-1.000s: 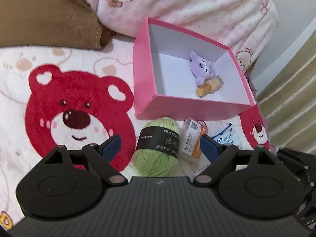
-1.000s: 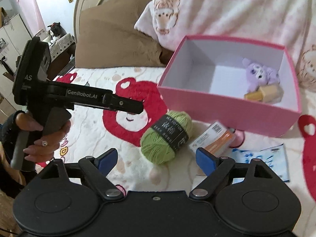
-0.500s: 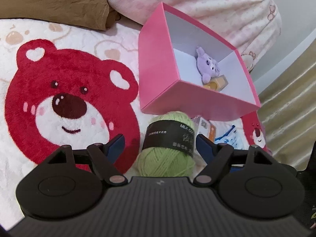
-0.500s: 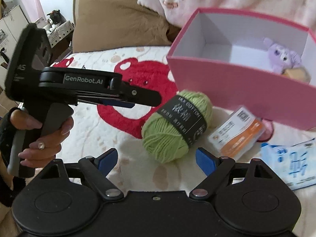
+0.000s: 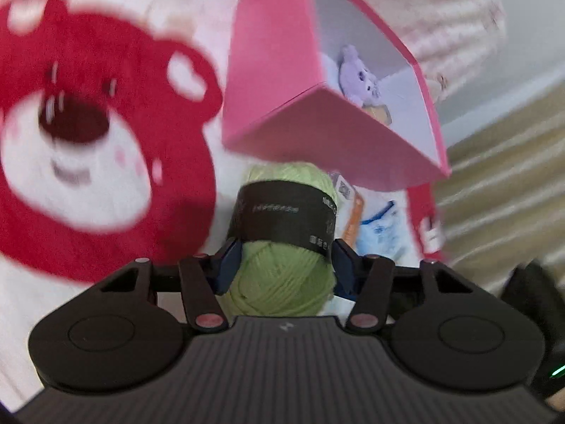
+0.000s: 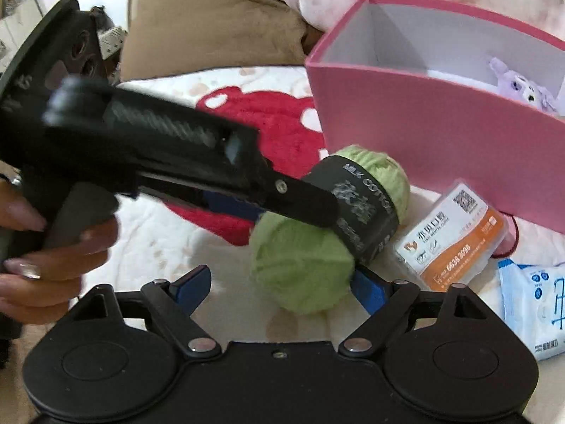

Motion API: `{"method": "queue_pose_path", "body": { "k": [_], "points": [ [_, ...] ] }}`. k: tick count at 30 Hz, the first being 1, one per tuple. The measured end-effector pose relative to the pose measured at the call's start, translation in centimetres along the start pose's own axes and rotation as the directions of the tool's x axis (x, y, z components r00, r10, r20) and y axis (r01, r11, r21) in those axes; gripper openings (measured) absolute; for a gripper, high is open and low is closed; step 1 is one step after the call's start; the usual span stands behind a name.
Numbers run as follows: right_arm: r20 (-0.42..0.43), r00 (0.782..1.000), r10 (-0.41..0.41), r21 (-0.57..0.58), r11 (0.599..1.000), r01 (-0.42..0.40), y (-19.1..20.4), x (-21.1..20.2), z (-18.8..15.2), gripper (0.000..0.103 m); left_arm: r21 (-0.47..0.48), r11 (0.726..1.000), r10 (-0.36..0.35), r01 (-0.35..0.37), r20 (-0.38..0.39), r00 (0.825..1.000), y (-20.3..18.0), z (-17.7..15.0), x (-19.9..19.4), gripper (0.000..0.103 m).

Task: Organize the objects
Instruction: 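Reach the left tool to the green yarn ball and close on it, then lift the green yarn ball with the left tool and carry it into the box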

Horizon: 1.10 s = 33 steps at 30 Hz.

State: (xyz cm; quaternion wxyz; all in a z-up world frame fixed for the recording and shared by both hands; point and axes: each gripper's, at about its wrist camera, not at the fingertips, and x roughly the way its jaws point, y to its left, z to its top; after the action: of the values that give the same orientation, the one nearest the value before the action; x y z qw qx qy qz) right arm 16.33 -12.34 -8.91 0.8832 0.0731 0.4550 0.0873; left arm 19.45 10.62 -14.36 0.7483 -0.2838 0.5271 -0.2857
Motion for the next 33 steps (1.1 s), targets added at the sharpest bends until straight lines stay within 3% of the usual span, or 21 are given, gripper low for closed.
{"method": "queue_pose_path", "body": {
  "k": [6,8,14,23,33],
  "points": [
    [0.002,0.999,-0.036,0.047,0.998,0.036,-0.8,0.8,-0.3,0.087,0.026,0.999,0.036,-0.036,0.021,0.999,-0.2,-0.7,0.4,0.053],
    [0.012,0.998,-0.054,0.070,0.996,0.053,-1.1,0.7,-0.3,0.075,0.067,0.996,0.060,-0.062,0.031,0.998,-0.9,-1.1,0.6,0.053],
    [0.033,0.998,-0.062,0.016,0.998,0.061,-0.5,-0.8,-1.1,0.059,0.119,0.990,0.075,-0.078,0.035,0.997,-2.4,-2.3,-0.1,0.048],
    [0.103,0.989,-0.106,-0.132,0.984,0.119,0.8,-5.0,-2.7,0.055,0.178,0.981,0.073,-0.082,0.056,0.996,-5.7,-4.4,-1.5,0.045],
    [0.189,0.968,-0.165,-0.211,0.956,0.204,1.0,-8.7,-5.3,0.054,0.297,0.945,0.100,-0.136,0.135,0.986,-11.0,-7.5,-2.2,0.044]
  ]
}}
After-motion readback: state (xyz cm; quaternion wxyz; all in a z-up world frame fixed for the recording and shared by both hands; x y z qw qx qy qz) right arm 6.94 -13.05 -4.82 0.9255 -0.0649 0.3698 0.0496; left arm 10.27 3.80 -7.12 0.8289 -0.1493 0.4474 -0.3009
